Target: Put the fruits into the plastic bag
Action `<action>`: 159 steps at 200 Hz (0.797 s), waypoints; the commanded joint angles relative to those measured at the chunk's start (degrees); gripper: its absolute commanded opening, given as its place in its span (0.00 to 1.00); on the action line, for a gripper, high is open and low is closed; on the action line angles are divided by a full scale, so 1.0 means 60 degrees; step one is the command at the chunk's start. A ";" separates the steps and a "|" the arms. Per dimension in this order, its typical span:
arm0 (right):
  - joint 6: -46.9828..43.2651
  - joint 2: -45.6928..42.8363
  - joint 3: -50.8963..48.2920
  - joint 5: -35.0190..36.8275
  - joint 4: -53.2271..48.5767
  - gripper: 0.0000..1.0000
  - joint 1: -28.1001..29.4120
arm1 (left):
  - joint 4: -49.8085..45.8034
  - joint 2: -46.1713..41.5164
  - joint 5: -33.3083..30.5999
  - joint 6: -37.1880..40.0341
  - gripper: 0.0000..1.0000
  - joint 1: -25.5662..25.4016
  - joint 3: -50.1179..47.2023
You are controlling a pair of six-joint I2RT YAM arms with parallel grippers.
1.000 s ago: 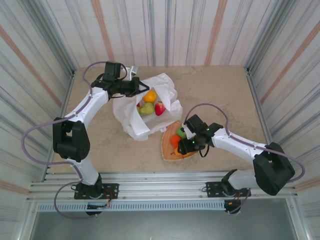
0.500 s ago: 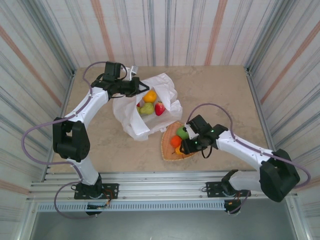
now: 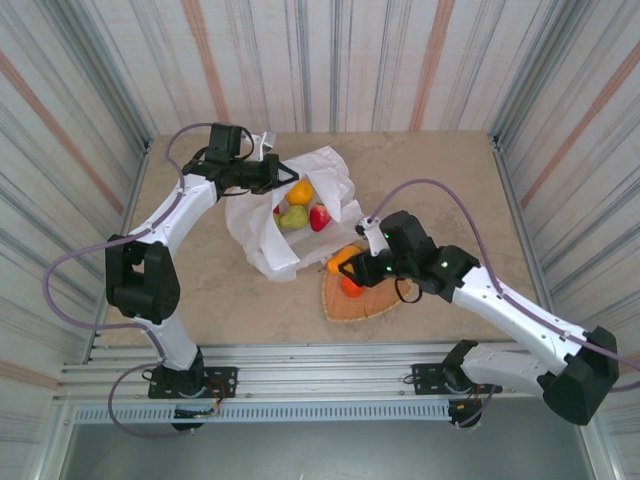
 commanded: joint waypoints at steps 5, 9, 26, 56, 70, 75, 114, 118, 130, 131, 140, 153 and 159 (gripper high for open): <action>-0.0546 0.1103 0.0771 0.1827 0.1174 0.52 0.0538 | -0.0090 0.0073 0.0122 -0.0031 0.00 0.0011 -0.0012; -0.0585 0.1315 0.0892 0.2040 0.1243 0.52 0.0617 | -0.0090 0.0075 0.0117 -0.0031 0.00 0.0018 -0.0014; -0.0729 0.2270 0.1357 0.3224 0.1385 0.53 0.0887 | -0.0084 0.0062 0.0121 -0.0023 0.00 -0.0003 -0.0007; -0.1056 0.3788 0.1894 0.4006 0.2075 0.53 0.1077 | -0.0075 0.0058 0.0136 -0.0031 0.00 -0.0004 -0.0021; -0.0967 0.4367 0.2091 0.4144 0.2500 0.53 0.1081 | -0.0075 0.0059 0.0136 -0.0031 0.00 -0.0018 -0.0012; -0.0929 0.4562 0.2179 0.4204 0.2608 0.53 0.1076 | -0.0075 0.0060 0.0136 -0.0031 0.00 -0.0010 -0.0019; -0.0790 0.6029 0.2772 0.4607 0.3532 0.52 0.0994 | -0.0075 0.0032 0.0144 -0.0045 0.00 -0.0006 -0.0016; -0.0750 0.6173 0.2838 0.4594 0.3601 0.52 0.0980 | -0.0075 0.0033 0.0150 -0.0045 0.00 -0.0011 -0.0018; -0.0629 0.6568 0.3016 0.4554 0.3855 0.52 0.0956 | -0.0075 0.0005 0.0135 -0.0031 0.00 -0.0018 -0.0014; -0.0616 0.6594 0.3037 0.4548 0.3876 0.52 0.0956 | -0.0075 -0.0002 0.0136 -0.0031 0.00 -0.0019 -0.0018; -0.0464 0.6848 0.3168 0.4499 0.4053 0.53 0.0953 | -0.0075 -0.0029 0.0136 -0.0030 0.00 -0.0006 -0.0017; -0.0174 0.7130 0.3301 0.4469 0.4355 0.53 0.0907 | -0.0061 -0.0025 0.0135 -0.0038 0.00 -0.0004 -0.0007; -0.0024 0.7245 0.3355 0.4455 0.4498 0.53 0.0878 | -0.0061 -0.0038 0.0136 -0.0043 0.00 0.0009 -0.0014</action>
